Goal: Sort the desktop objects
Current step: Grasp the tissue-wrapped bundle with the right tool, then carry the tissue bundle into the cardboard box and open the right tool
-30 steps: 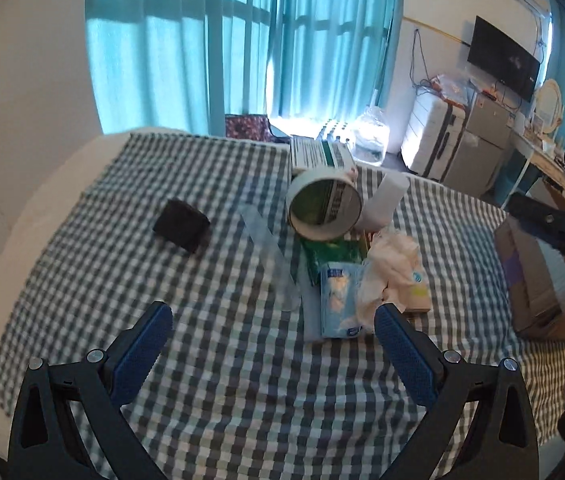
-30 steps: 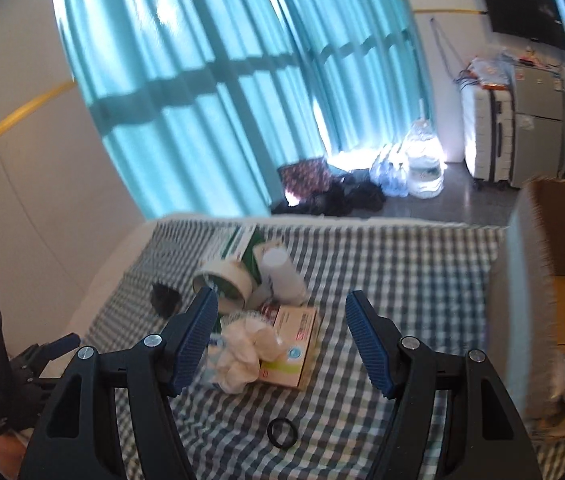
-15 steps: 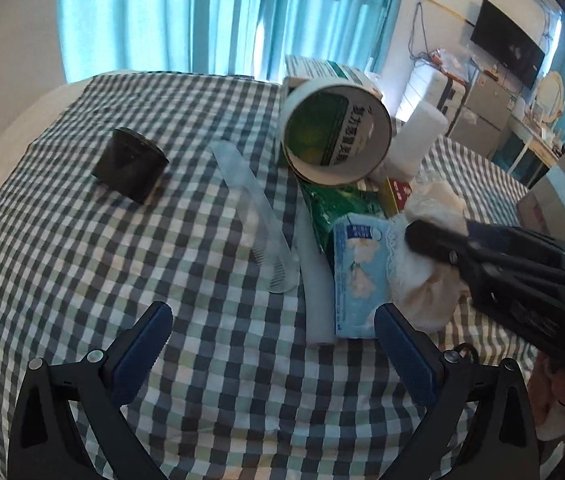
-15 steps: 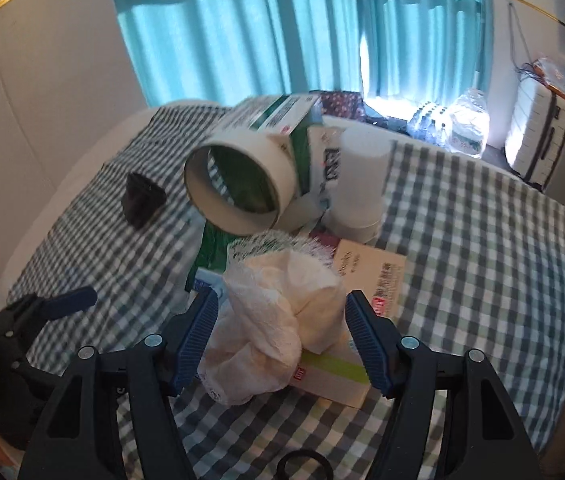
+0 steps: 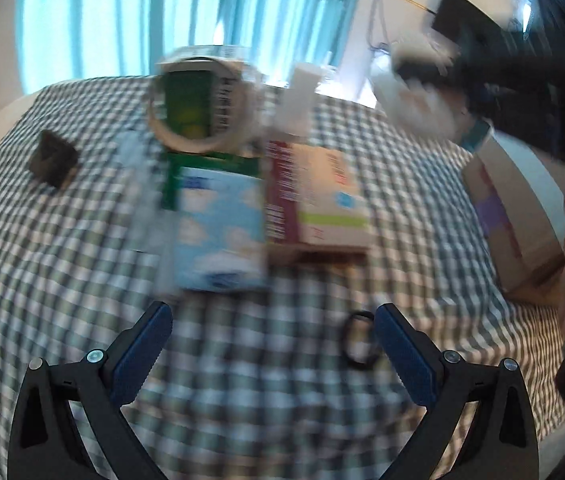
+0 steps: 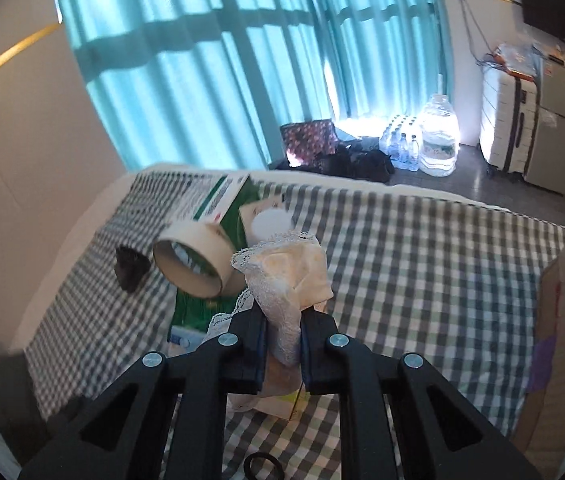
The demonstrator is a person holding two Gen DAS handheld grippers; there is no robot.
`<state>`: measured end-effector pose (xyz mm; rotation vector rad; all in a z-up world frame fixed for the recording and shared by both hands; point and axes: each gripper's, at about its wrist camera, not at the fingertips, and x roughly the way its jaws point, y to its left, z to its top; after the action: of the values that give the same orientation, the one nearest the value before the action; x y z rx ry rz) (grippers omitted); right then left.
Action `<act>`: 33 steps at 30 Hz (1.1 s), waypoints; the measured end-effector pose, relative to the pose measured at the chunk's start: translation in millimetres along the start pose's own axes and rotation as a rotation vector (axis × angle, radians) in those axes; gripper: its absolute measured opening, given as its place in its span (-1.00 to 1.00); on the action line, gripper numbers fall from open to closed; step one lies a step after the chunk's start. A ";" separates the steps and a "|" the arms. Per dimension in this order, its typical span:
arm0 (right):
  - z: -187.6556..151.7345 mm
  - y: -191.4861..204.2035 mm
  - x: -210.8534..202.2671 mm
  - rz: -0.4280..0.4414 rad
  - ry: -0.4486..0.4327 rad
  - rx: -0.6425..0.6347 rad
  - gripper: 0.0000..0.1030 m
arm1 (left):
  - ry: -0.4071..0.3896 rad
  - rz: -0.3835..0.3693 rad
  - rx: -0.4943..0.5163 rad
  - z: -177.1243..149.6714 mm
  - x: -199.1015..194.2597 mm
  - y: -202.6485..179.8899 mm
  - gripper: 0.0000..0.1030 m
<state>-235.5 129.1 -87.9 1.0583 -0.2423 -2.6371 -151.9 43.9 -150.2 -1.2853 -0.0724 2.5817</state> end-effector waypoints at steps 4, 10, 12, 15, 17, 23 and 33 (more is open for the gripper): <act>8.8 -8.0 -18.9 0.002 -0.038 0.034 -0.72 | -0.003 -0.035 0.046 -8.4 10.1 -30.1 1.00; 11.9 -20.9 -27.4 0.033 -0.039 0.086 -0.72 | -0.016 -0.058 0.038 -16.8 28.7 -45.9 0.78; 12.1 -28.3 -28.4 0.053 -0.034 0.120 -0.69 | -0.007 -0.031 0.047 -18.1 34.9 -45.6 0.44; 13.7 -36.0 -26.1 0.065 -0.031 0.148 -0.69 | -0.025 -0.039 0.083 -18.0 35.2 -42.0 -0.42; 14.9 -40.1 -24.5 0.073 -0.029 0.164 -0.69 | -0.024 -0.056 0.079 -15.9 35.4 -36.2 -0.64; 16.2 -43.6 -23.5 0.061 -0.031 0.162 -0.69 | -0.037 -0.068 0.097 -15.1 28.6 -35.9 -0.86; 15.3 -45.5 -71.5 0.034 -0.081 0.129 -0.69 | -0.140 -0.067 0.147 0.3 -25.4 -62.4 -0.87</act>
<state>-206.1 196.1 -42.4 0.9778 -0.4495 -2.6675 -124.7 97.9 -120.5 -1.0325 0.0474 2.5634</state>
